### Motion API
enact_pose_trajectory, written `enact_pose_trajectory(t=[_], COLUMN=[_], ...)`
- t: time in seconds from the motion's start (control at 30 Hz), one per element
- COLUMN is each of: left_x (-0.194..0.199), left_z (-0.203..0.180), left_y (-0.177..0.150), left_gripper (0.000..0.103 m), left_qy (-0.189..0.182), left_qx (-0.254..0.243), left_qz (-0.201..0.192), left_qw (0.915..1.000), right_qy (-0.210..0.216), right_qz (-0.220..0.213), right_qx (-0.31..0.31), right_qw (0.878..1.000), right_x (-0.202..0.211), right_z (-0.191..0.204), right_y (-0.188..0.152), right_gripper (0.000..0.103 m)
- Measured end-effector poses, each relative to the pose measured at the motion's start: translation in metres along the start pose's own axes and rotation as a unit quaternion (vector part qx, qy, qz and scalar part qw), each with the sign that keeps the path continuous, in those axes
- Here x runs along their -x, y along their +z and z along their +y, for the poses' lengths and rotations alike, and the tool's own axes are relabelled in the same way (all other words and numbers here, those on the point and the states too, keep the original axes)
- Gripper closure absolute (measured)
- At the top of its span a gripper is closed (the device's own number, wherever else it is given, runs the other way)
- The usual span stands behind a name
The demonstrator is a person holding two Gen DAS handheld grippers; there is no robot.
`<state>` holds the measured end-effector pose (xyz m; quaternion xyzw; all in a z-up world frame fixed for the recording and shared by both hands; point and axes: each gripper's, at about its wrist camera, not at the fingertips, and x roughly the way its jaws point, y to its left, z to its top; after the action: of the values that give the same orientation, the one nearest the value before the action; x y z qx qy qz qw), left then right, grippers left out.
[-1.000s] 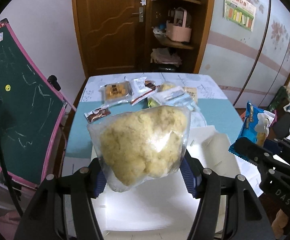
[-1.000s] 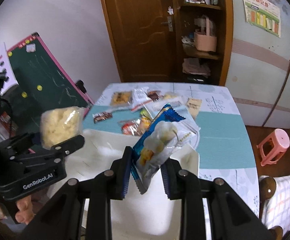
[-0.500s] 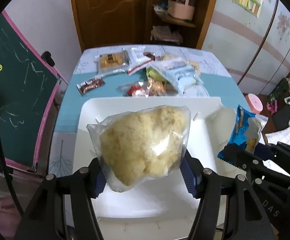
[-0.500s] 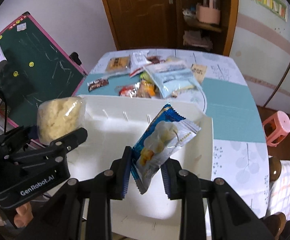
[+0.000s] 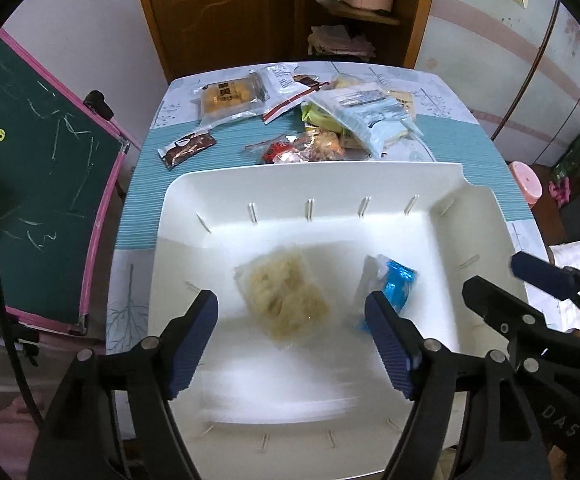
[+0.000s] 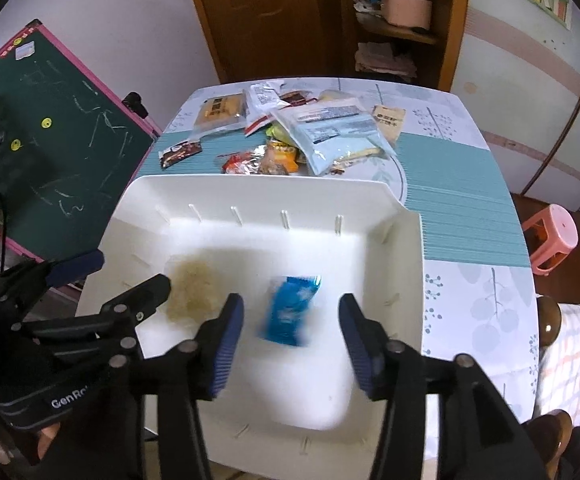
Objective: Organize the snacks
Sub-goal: 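Carry both snacks over the white tray and release them inside, then move both tools back toward the snack pile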
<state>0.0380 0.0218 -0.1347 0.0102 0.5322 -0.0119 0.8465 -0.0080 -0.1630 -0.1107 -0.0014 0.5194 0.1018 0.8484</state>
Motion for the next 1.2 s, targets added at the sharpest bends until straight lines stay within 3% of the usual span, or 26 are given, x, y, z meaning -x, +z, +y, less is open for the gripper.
enact_pose_trajectory(t=[0.17, 0.83, 1.2], left_x=[-0.0011, -0.0013, 0.0055], left_z=[0.0037, 0.0086, 0.0078], left_y=[0.0007, -0.0015, -0.0037], left_gripper=[0.025, 0.024, 0.024], left_qy=[-0.001, -0.007, -0.016], left_qx=[0.008, 0.019, 0.025], left_qz=[0.004, 0.011, -0.005], left_qw=[1.0000, 0.9997, 0.9995], right_qy=[-0.006, -0.014, -0.013], right_qz=[0.000, -0.003, -0.007], right_qx=[-0.010, -0.004, -0.006], right_qw=[1.000, 1.000, 1.000], right_x=[0.0004, 0.0034, 0.0070], right_z=[-0.0038, 0.0006, -0.0006], right_y=[0.0000, 0.0004, 0.0018], right_gripper=[0.035, 0.035, 0.035])
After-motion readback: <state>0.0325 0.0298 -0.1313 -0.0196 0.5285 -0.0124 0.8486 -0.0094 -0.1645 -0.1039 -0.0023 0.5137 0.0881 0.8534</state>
